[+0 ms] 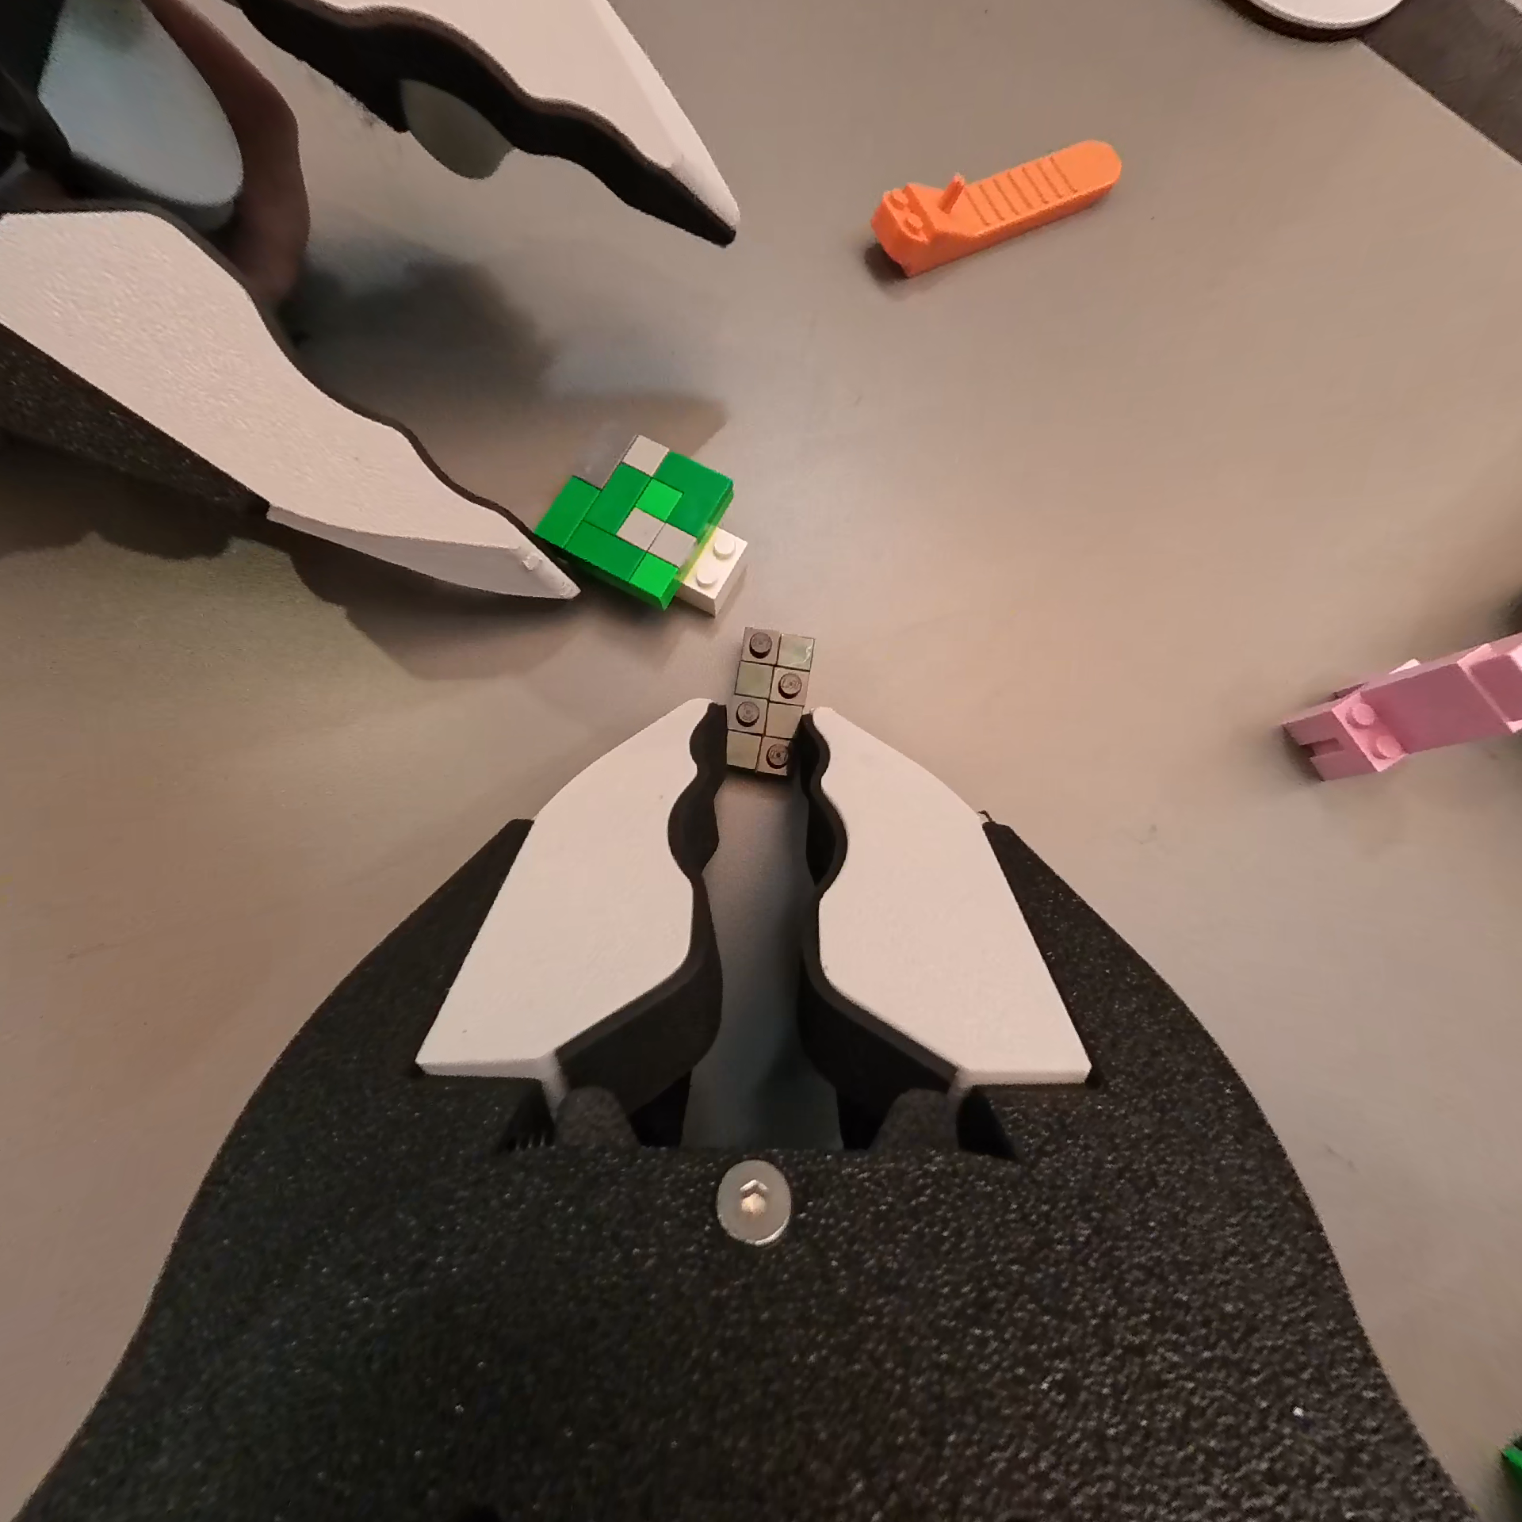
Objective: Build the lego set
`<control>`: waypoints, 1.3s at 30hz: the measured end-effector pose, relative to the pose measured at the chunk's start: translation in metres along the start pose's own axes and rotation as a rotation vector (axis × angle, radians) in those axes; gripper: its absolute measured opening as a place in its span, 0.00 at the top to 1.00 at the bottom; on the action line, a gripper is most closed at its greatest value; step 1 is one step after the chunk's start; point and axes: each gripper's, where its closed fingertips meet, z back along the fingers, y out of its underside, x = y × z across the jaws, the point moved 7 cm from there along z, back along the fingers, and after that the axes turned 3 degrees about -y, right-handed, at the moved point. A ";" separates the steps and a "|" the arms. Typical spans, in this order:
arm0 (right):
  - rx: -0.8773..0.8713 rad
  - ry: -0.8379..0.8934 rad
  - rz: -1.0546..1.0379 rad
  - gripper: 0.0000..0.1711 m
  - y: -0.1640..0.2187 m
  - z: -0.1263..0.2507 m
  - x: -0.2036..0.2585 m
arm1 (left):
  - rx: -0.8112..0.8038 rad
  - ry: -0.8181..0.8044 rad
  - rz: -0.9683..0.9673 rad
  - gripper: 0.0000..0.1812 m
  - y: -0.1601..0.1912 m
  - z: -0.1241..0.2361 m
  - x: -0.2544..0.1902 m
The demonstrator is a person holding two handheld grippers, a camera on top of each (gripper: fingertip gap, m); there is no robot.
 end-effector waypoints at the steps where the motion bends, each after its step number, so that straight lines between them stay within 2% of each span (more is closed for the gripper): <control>1: 0.000 0.000 0.000 0.90 0.000 0.000 0.000 | 0.000 0.002 0.000 0.58 0.000 0.000 0.000; 10: -0.002 -0.004 -0.003 0.90 0.000 -0.001 0.000 | 0.002 0.038 -0.005 0.60 0.000 0.000 -0.002; 16: -0.007 0.002 -0.006 0.91 0.000 0.002 -0.002 | 0.058 0.253 0.048 0.64 0.001 0.000 -0.010; 21: -0.038 0.014 -0.027 0.90 -0.002 0.008 -0.007 | 0.111 0.372 0.094 0.71 -0.006 0.004 -0.019; 25: -0.043 0.026 -0.043 0.90 -0.001 0.011 -0.012 | 0.069 0.642 0.184 0.71 -0.020 0.008 -0.044; 26: -0.045 0.031 -0.046 0.90 0.000 0.012 -0.013 | 0.042 0.667 0.190 0.71 -0.023 0.008 -0.047; 30: -0.064 0.045 -0.064 0.90 0.000 0.018 -0.020 | -0.051 0.576 0.199 0.73 -0.025 0.010 -0.035; 33: -0.095 0.033 -0.046 0.90 -0.001 0.023 -0.022 | -0.139 0.467 0.238 0.71 -0.027 0.013 -0.020; 36: -0.184 -0.091 0.069 0.90 -0.009 0.031 -0.010 | -0.212 0.385 0.182 0.65 -0.030 0.019 -0.012; 39: -0.212 -0.230 0.294 0.90 -0.012 0.039 0.015 | -0.290 0.439 0.091 0.63 -0.035 0.028 -0.017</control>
